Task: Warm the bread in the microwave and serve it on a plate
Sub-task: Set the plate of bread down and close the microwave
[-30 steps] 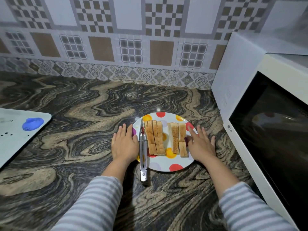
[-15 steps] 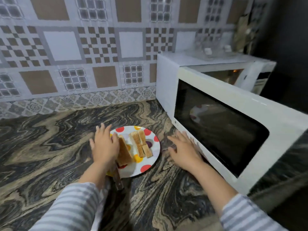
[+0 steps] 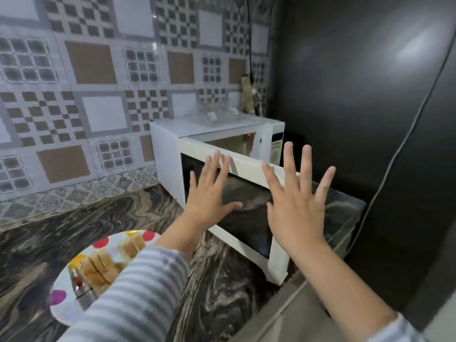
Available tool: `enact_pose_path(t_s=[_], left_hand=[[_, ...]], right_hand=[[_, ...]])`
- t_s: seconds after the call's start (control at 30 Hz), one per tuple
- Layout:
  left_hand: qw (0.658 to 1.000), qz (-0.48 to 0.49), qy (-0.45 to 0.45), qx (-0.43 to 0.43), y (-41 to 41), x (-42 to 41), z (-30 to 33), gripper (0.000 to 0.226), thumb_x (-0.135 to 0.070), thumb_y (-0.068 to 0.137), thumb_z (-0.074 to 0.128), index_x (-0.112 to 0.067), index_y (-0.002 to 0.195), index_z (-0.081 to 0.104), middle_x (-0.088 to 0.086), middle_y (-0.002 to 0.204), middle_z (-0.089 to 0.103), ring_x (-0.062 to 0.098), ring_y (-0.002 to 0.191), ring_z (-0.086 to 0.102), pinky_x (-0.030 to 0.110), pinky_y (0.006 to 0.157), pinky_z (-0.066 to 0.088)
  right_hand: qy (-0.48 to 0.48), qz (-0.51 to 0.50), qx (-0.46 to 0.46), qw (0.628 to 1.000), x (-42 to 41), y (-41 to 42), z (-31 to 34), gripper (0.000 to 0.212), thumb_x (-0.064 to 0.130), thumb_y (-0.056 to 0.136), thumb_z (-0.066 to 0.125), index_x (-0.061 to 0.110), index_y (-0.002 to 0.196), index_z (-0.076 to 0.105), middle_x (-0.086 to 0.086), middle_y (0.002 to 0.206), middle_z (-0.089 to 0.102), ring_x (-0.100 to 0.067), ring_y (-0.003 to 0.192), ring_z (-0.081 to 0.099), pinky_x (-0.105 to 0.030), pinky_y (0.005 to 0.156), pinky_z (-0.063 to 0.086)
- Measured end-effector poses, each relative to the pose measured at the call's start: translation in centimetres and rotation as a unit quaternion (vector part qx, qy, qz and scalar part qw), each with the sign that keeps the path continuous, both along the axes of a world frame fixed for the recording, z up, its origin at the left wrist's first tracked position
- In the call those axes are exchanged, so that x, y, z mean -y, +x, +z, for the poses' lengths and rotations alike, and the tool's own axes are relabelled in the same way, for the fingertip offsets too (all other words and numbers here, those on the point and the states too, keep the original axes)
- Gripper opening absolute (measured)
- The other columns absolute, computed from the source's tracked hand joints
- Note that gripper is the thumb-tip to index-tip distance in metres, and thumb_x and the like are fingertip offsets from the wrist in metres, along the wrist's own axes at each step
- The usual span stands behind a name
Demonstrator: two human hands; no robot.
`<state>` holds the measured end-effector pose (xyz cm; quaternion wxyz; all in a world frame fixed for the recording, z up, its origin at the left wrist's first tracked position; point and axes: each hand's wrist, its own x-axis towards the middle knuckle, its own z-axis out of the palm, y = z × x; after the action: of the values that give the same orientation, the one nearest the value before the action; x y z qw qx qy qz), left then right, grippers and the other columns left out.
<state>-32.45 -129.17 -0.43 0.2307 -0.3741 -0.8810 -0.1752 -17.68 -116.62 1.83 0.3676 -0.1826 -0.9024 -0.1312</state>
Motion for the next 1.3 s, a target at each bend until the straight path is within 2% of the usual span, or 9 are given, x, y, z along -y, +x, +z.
enact_pose_path(t_s=[0.1, 0.2, 0.33, 0.53, 0.63, 0.9, 1.13, 1.3], left_hand=[[0.999, -0.006, -0.025, -0.03, -0.5, -3.2, 1.3, 0.117, -0.067, 0.073, 0.062, -0.03, 0.147, -0.021, -0.005, 0.156, -0.027, 0.017, 0.143, -0.026, 0.059, 0.114, -0.003], [0.998, 0.01, -0.042, -0.052, -1.3, -6.1, 2.0, 0.117, -0.07, 0.073, 0.059, -0.032, 0.142, -0.027, -0.007, 0.158, -0.022, 0.017, 0.143, -0.026, 0.061, 0.115, -0.004], [0.994, 0.067, -0.036, -0.077, -3.3, -10.1, 1.4, 0.115, -0.075, 0.071, 0.053, -0.034, 0.142, -0.028, -0.006, 0.159, -0.016, 0.018, 0.143, -0.025, 0.061, 0.109, -0.011], [0.98, 0.176, -0.035, -0.08, -6.2, -16.3, 1.0, 0.114, -0.08, 0.071, 0.048, -0.03, 0.147, -0.02, -0.004, 0.158, -0.02, 0.023, 0.142, -0.028, 0.066, 0.108, -0.011], [0.97, 0.228, -0.043, -0.076, -8.0, -18.6, 1.3, 0.112, -0.081, 0.072, 0.044, -0.029, 0.149, -0.018, -0.005, 0.157, -0.023, 0.023, 0.142, -0.028, 0.069, 0.107, -0.011], [0.95, 0.299, -0.049, -0.076, -13.1, -21.9, 0.8, 0.114, -0.079, 0.074, 0.045, -0.026, 0.143, -0.03, -0.001, 0.152, -0.035, 0.028, 0.139, -0.035, 0.069, 0.109, -0.007], [0.938, 0.316, -0.02, -0.142, -17.3, -23.7, -2.0, 0.121, -0.072, 0.063, 0.065, -0.023, 0.153, 0.003, 0.007, 0.16, -0.01, 0.037, 0.146, -0.012, 0.067, 0.108, -0.003], [0.93, 0.345, -0.024, -0.127, -19.0, -25.1, -4.6, 0.128, -0.066, 0.057, 0.076, -0.024, 0.153, 0.003, 0.007, 0.159, -0.017, 0.039, 0.145, -0.011, 0.067, 0.108, -0.002]], right_hand=[[-0.019, 0.008, -0.005, 1.0, -2.5, -0.7, -0.4, 0.087, 0.026, 0.076, 0.077, 0.03, 0.149, 0.029, -0.014, 0.161, -0.002, -0.038, 0.147, -0.007, -0.066, 0.112, -0.002], [-0.045, 0.029, -0.003, 0.999, -5.8, -2.4, -0.5, 0.089, 0.027, 0.08, 0.074, 0.034, 0.151, 0.02, -0.011, 0.161, -0.007, -0.036, 0.147, -0.012, -0.063, 0.113, -0.002], [-0.059, 0.071, 0.014, 0.996, -11.3, -5.5, 0.0, 0.086, 0.036, 0.084, 0.07, 0.035, 0.151, 0.016, -0.01, 0.162, -0.004, -0.034, 0.147, -0.012, -0.059, 0.112, -0.004], [-0.047, 0.15, 0.073, 0.985, -19.9, -12.3, 0.8, 0.089, 0.052, 0.088, 0.058, 0.04, 0.151, -0.003, -0.007, 0.159, -0.019, -0.035, 0.144, -0.023, -0.058, 0.113, -0.01], [-0.04, 0.181, 0.093, 0.978, -23.1, -16.5, 1.1, 0.087, 0.055, 0.088, 0.055, 0.04, 0.151, -0.004, -0.007, 0.159, -0.02, -0.034, 0.144, -0.024, -0.058, 0.112, -0.011], [-0.048, 0.255, 0.093, 0.961, -27.1, -25.7, 1.0, 0.085, 0.056, 0.088, 0.054, 0.04, 0.152, 0.0, -0.006, 0.16, -0.02, -0.032, 0.145, -0.023, -0.06, 0.115, -0.006], [-0.041, 0.289, 0.076, 0.953, -29.7, -30.8, -2.7, 0.096, 0.054, 0.086, 0.059, 0.042, 0.149, -0.012, -0.01, 0.154, -0.033, -0.036, 0.143, -0.025, -0.067, 0.111, 0.002], [-0.048, 0.321, 0.083, 0.942, -31.7, -33.4, -5.2, 0.096, 0.054, 0.089, 0.055, 0.045, 0.144, -0.023, -0.008, 0.151, -0.039, -0.035, 0.141, -0.03, -0.068, 0.111, -0.002]])
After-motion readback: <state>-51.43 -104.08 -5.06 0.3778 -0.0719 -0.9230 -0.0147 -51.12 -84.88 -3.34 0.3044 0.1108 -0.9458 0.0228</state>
